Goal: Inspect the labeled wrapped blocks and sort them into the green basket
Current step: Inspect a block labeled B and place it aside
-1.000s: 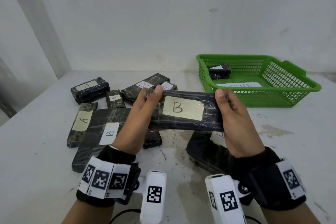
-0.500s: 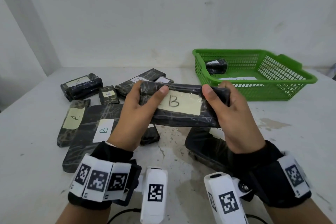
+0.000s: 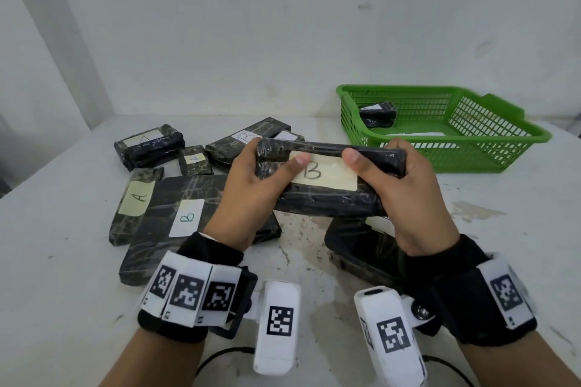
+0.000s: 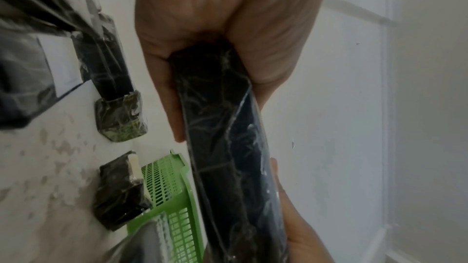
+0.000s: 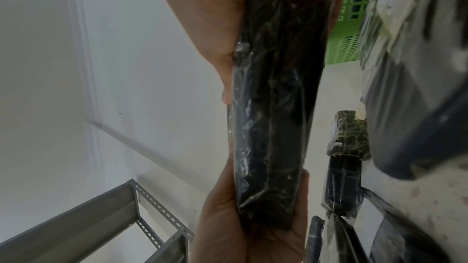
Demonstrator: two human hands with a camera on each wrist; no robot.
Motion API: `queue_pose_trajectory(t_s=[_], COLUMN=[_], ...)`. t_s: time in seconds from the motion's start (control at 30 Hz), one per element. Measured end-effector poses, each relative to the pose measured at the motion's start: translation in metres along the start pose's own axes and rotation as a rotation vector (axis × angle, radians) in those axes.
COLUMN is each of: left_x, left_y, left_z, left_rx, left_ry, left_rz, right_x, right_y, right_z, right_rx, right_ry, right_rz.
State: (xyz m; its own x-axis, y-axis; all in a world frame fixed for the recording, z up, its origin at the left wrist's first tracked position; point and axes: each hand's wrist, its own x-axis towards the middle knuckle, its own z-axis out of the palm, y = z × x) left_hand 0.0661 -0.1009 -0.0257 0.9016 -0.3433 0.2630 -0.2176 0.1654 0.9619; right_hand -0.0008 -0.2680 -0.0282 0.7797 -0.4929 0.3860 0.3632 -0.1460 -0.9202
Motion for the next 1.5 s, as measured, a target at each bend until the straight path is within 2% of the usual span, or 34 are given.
queue_pose_trajectory(t_s=[0.13, 0.23, 0.4, 0.6, 0.8, 0.93, 1.13, 1.3, 1.5], left_x=[0.002, 0.000, -0.001, 0.001, 0.001, 0.004, 0.007, 0.009, 0.008], left_y=[0.001, 0.003, -0.001, 0.001, 0.002, 0.003, 0.004, 0.003, 0.007], left_z=[-0.002, -0.002, 0.002, -0.003, -0.003, -0.008, -0.012, -0.016, -0.018], left_rx=[-0.001, 0.004, 0.020, -0.025, -0.014, -0.076, -0.175, -0.189, -0.288], left_ry=[-0.004, -0.029, 0.014, 0.023, 0.047, 0.086, 0.009, 0.074, -0.016], left_rz=[0.025, 0.019, 0.044, -0.007, 0.028, -0.008, -0.039, 0.037, 0.002], right_x=[-0.003, -0.003, -0.003, -0.002, -0.002, 0.003, 0.007, 0.006, 0.008], right_y=[-0.007, -0.006, -0.006, -0.007, -0.009, -0.010, -0.008, -0.011, -0.008], right_z=[0.001, 0.002, 0.003, 0.002, 0.002, -0.002, -0.003, -0.004, -0.005], right_rx=[0.007, 0.011, 0.023, 0.038, 0.060, 0.192, 0.263, 0.273, 0.328], right_ry=[-0.028, 0.005, 0.030, -0.019, -0.046, -0.103, 0.010, -0.143, -0.077], right_rz=[0.000, 0.007, 0.041, 0.053, 0.039, 0.118, 0.154, 0.200, 0.165])
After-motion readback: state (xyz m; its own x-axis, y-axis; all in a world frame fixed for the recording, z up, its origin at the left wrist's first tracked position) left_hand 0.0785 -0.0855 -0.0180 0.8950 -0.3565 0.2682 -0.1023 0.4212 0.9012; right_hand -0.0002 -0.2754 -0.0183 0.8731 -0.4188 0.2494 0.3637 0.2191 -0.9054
